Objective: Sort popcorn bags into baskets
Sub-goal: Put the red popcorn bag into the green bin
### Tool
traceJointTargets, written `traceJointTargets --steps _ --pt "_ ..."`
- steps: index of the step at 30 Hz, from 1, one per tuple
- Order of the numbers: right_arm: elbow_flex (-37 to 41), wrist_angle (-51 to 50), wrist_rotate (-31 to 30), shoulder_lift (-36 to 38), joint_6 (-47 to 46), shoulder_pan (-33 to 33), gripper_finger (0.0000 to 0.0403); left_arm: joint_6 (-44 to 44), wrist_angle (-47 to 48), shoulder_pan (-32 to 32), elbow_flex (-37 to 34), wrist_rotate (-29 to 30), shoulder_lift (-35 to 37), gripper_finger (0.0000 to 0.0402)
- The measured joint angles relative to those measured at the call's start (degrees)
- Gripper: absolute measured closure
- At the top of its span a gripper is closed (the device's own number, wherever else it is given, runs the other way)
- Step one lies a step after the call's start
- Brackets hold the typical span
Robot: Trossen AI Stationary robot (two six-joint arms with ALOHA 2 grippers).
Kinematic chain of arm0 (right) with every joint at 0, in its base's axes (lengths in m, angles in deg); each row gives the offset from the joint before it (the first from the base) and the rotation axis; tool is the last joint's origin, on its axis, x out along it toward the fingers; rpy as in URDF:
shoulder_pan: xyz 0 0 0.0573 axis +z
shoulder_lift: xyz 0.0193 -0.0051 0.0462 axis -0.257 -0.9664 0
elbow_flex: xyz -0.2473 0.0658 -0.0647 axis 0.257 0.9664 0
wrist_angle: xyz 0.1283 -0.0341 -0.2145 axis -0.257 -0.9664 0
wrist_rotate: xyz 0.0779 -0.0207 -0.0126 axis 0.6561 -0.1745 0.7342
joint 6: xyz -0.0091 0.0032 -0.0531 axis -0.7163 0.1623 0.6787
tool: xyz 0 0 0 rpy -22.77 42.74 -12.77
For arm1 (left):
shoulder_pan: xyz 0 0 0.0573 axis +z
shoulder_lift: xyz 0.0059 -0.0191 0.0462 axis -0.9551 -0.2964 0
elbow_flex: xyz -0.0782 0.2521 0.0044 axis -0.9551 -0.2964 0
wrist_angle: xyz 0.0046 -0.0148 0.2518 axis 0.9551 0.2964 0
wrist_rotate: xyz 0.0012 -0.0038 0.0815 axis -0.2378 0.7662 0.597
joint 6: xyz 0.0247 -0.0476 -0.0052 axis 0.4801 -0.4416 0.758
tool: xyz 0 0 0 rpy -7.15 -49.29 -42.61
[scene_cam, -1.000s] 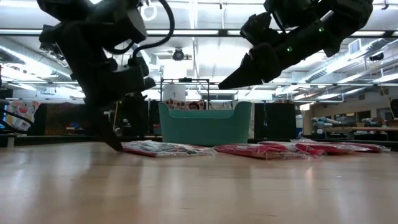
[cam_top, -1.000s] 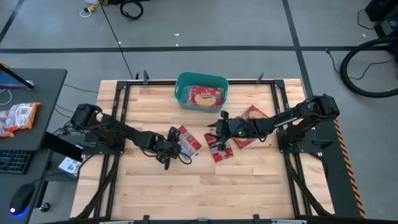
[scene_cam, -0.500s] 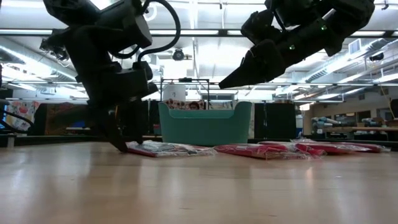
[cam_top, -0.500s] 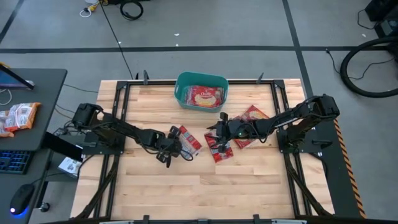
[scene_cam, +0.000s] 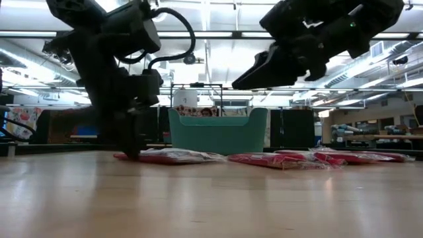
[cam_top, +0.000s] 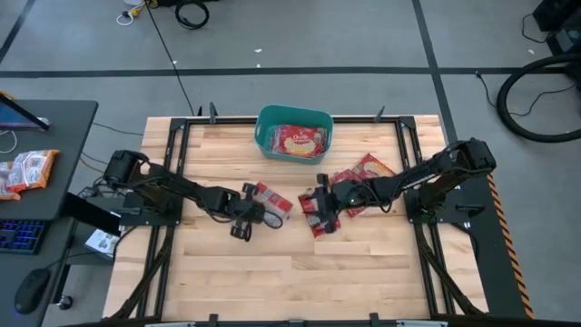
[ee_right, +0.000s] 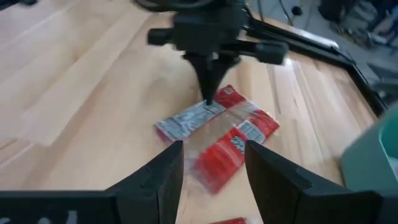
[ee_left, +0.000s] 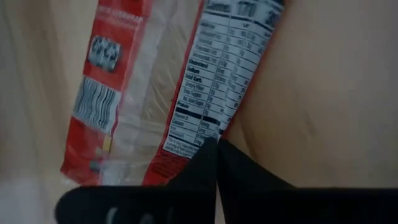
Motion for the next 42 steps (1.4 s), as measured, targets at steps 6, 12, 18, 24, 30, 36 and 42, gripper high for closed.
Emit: traceJointTargets --steps 6,12,18,24,30,36,42 --pt "0.0 0.05 -2.35 -0.01 3.48 2.44 0.0223 -8.38 -0.34 2.41 -0.04 -8.58 5.79 0.0398" --pt "-0.01 6.15 -2.58 -4.39 4.32 2.75 0.0196 -12.87 -1.48 3.51 -0.02 -11.41 9.06 0.04" --pt "0.0 19.48 -4.5 -13.22 10.83 2.75 0.0154 -14.28 -1.96 3.54 0.02 -11.46 9.54 0.04" --pt "-2.05 23.87 -1.72 -19.53 12.79 2.77 0.014 -14.54 -2.28 3.54 0.02 -11.94 9.54 0.0401" --pt "-6.7 23.74 -6.09 -25.37 14.26 2.75 0.0166 -14.76 -2.73 3.54 0.07 -12.21 9.54 0.0401" --pt "-9.26 21.64 -8.69 -27.4 15.39 2.4 0.025 -15.02 -3.31 3.54 0.07 -12.33 9.54 0.0392" --pt "-9.5 15.98 -11.25 -25.74 12.01 1.58 0.0353 -16.11 -3.62 2.8 0.15 -11.8 10.63 0.0343"
